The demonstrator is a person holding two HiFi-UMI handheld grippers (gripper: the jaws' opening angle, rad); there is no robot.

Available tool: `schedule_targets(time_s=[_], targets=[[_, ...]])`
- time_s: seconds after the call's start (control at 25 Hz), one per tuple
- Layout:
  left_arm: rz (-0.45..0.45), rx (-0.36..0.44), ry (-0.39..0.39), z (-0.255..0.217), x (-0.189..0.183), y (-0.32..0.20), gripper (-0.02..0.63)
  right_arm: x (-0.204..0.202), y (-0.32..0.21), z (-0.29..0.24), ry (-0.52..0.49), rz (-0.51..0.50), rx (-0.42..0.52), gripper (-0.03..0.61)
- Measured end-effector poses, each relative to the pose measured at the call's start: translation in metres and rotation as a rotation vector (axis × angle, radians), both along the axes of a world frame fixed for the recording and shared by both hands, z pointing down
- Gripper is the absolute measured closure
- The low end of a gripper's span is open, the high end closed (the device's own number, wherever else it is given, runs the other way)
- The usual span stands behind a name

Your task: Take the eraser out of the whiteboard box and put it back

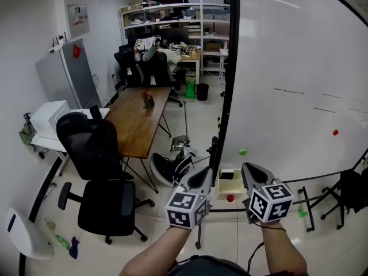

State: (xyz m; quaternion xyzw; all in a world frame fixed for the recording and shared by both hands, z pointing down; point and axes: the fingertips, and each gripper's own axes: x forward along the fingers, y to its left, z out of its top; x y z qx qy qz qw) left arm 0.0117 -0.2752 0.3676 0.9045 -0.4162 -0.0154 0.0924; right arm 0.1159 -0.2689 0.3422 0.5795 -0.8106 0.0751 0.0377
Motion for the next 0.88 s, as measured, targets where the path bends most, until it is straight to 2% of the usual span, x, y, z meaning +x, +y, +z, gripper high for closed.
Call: schedule_targets(time_s=[0.04, 0.44, 0.6, 0.88], targets=[[0.002, 0.000, 0.001, -0.001, 0.002, 0.002, 0.588, 0.000, 0.002, -0.001, 0.001, -0.003, 0.002, 0.552], [0.013, -0.025, -0.029, 0.004, 0.020, 0.003, 0.588, 0.011, 0.003, 0.012, 0.006, -0.008, -0.026, 0.552], [0.017, -0.036, -0.046, 0.011, 0.038, -0.009, 0.586, 0.034, -0.007, 0.023, -0.001, 0.018, -0.044, 0.552], [0.018, -0.038, -0.091, 0.017, 0.085, -0.005, 0.586, 0.080, -0.004, 0.029, -0.019, -0.013, -0.024, 0.552]])
